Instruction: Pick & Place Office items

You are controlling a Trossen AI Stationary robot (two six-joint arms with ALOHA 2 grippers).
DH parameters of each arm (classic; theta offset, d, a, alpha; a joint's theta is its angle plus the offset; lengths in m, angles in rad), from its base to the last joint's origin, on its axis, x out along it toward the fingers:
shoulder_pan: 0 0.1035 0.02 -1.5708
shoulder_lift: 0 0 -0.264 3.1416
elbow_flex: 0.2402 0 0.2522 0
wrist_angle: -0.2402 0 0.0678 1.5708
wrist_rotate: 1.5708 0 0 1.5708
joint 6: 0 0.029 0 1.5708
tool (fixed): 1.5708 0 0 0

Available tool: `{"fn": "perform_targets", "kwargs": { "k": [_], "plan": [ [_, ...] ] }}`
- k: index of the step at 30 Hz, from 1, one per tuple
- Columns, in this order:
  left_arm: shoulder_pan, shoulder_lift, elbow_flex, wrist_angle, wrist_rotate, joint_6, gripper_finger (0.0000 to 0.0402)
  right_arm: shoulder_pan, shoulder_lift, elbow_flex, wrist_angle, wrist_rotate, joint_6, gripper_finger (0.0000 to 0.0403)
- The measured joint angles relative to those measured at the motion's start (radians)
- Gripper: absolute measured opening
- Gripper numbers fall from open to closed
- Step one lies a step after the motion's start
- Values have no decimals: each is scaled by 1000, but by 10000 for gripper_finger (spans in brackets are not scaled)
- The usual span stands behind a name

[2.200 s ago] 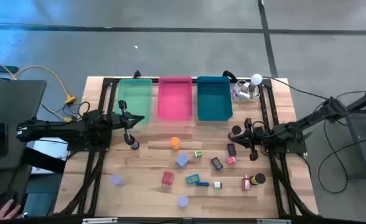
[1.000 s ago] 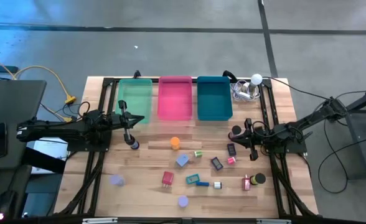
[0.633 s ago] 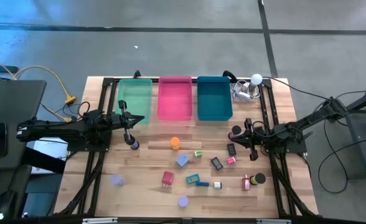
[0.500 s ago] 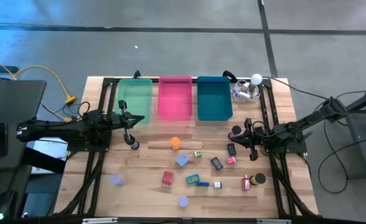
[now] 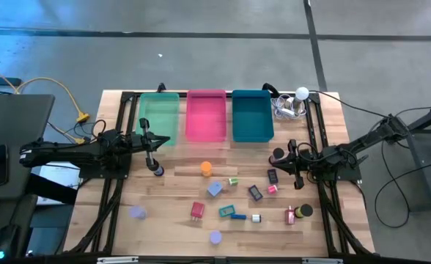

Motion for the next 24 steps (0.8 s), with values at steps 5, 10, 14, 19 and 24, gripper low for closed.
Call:
{"fn": "perform_targets", "kwargs": {
  "k": [5, 10, 14, 19, 24],
  "plan": [
    [0, 0, 0, 3, 0, 0, 1, 0, 0, 0, 0, 0, 0, 4],
    [0, 0, 0, 11, 0, 0, 1, 0, 0, 0, 7, 0, 0, 4],
    [0, 0, 0, 26, 0, 0, 1, 0, 0, 0, 31, -9, 3, 4],
    [0, 0, 0, 48, 1, -31, 1, 0, 0, 0, 7, -10, 24, 4],
    [1, 0, 0, 53, 1, -145, 1, 0, 0, 0, 8, -10, 63, 4]
  ]
}}
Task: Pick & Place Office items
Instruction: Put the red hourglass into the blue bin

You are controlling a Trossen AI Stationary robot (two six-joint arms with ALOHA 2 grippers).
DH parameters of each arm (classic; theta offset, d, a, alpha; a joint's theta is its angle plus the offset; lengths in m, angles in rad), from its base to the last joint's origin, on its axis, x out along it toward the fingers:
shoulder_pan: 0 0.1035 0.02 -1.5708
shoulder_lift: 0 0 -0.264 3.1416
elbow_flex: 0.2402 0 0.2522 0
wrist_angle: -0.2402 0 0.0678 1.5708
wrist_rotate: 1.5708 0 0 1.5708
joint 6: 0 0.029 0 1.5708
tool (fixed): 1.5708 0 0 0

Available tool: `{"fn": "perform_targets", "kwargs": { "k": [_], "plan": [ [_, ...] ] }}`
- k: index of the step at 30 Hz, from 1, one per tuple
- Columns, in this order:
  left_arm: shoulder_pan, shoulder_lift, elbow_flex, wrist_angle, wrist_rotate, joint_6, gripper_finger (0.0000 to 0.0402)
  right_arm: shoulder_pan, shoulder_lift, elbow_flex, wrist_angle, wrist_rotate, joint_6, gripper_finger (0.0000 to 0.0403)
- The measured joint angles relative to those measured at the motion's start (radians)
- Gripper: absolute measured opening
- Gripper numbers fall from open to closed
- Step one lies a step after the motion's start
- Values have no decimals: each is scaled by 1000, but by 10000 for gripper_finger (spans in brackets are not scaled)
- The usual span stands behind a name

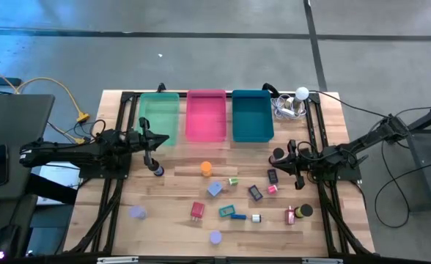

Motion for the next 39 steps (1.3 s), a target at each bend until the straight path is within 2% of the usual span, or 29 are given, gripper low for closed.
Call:
{"fn": "perform_targets", "kwargs": {
  "k": [6, 9, 15, 19, 23, 28, 34, 39],
  "plan": [
    [0, 0, 0, 7, 0, 28, 1, 0, 0, 12, -24, 11, 38, 7],
    [0, 1, 0, 7, 0, 50, 1, 0, 0, 51, -66, 39, 42, 26],
    [0, 1, 0, 7, 0, 59, 35, 0, 48, 183, -265, 141, 42, 116],
    [0, 1, 0, 7, 0, 27, 87, 0, 104, 297, -434, 143, 69, 184],
    [0, 1, 0, 17, 0, 24, 142, -3, 172, 450, -704, 147, 213, 230],
    [0, 1, 0, 43, 2, 21, 181, -5, 263, 649, -1026, 141, 391, 239],
    [0, 1, 0, 52, 2, 21, 187, -61, 383, 865, -1336, 135, 604, 237],
    [0, 1, 0, 52, 2, 21, 187, -151, 476, 959, -1486, 85, 726, 237]
  ]
}}
